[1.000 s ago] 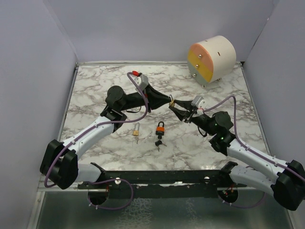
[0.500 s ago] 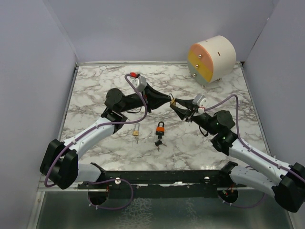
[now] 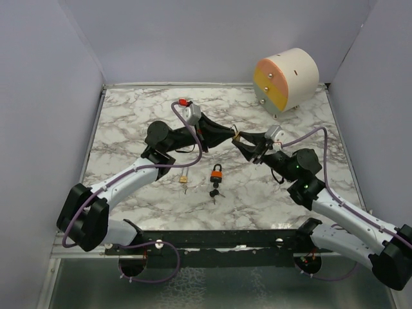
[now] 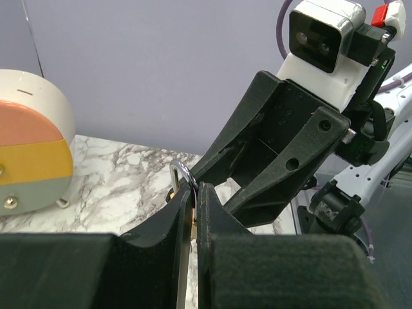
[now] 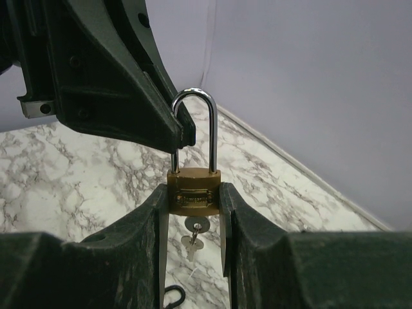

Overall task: Lock with the key
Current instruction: Lock the lock.

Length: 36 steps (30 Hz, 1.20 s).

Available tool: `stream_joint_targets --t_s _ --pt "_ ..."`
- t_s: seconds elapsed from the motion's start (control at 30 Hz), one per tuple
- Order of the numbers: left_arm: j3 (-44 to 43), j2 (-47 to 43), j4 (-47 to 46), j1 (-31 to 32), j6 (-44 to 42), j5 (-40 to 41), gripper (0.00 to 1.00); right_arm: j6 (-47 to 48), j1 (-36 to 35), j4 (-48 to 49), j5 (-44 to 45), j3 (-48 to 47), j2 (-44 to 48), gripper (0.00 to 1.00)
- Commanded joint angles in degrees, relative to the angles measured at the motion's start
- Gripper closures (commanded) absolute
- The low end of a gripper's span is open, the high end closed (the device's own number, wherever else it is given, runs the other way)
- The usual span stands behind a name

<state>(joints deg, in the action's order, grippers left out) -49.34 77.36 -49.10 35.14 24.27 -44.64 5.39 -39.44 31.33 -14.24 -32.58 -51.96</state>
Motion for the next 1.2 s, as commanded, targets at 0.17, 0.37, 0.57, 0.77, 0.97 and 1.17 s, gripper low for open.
stream_joint_targets --t_s 0.17,0.37,0.57,0.77,0.97,1.17 --pt "3.7 5.6 13.2 3.2 -1.2 -0.7 1.0 -1.7 -0.8 20.4 -2.2 -8.5 3.3 0.99" --pt "4.5 6.2 13.2 3.3 -1.1 -0.2 1.0 -1.1 -0.8 20.0 -2.1 -8.6 2.9 0.99" --pt "2.6 5.0 13.1 3.3 -1.6 1.7 1.0 -1.6 -0.8 20.0 -3.6 -6.4 2.8 0.99" --pt "-1.2 4.2 13.1 3.3 -2.8 7.7 1.0 -2.3 -0.8 17.3 -4.5 -2.5 3.2 0.99" --pt "-5.0 6.2 13.2 3.3 -0.9 10.1 0.96 -1.1 -0.8 14.8 -5.5 -0.9 3.8 0.99" --pt "-6.7 9.1 13.1 3.3 1.9 8.6 0.71 0.5 -0.8 13.7 -4.8 -0.9 3.6 0.99"
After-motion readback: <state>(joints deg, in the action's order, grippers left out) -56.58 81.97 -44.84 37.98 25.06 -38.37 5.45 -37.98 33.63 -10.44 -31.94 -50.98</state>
